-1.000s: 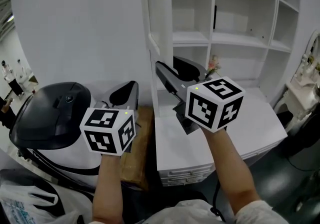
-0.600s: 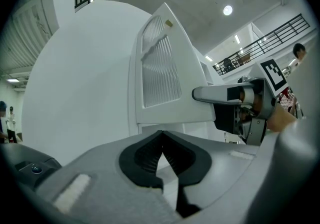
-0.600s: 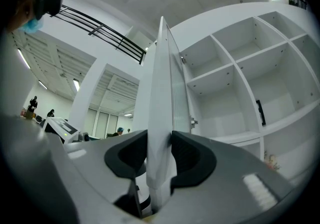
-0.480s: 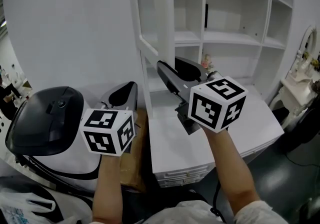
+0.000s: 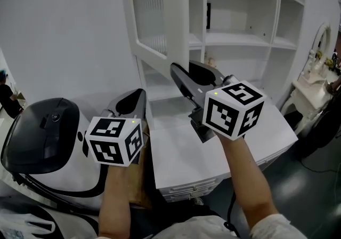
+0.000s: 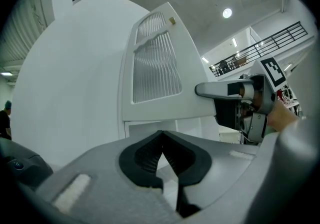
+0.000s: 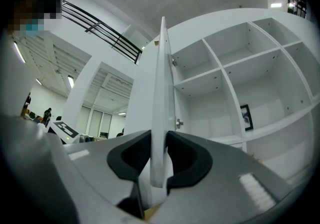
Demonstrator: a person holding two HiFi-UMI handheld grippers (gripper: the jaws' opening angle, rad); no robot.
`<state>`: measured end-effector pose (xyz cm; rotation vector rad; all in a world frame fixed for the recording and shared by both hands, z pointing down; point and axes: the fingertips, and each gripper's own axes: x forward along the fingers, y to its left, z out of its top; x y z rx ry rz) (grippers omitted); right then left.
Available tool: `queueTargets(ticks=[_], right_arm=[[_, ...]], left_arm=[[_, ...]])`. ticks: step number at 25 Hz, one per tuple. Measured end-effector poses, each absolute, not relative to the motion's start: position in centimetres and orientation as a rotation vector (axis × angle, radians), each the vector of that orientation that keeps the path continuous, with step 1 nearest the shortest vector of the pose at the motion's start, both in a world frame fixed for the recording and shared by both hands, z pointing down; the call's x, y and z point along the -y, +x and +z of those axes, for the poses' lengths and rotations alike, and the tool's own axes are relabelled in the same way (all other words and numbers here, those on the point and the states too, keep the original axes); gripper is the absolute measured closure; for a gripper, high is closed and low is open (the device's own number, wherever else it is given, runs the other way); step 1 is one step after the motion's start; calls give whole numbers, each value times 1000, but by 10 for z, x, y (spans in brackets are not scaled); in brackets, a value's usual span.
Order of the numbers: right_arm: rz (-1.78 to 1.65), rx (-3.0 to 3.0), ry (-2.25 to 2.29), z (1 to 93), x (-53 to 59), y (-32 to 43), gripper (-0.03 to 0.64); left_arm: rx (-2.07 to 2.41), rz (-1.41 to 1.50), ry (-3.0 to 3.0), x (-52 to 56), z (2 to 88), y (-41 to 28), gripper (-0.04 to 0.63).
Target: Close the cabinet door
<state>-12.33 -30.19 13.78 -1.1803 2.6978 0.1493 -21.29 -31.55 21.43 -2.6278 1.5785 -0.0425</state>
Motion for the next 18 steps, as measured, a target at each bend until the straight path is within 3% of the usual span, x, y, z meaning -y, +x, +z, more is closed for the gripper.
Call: queueTargets(ticks=[18], right_arm=[[127,-2649,-1171,137,350,-66,537]], left_arm=[[-1512,-68,-2632,364,211,-161,598]])
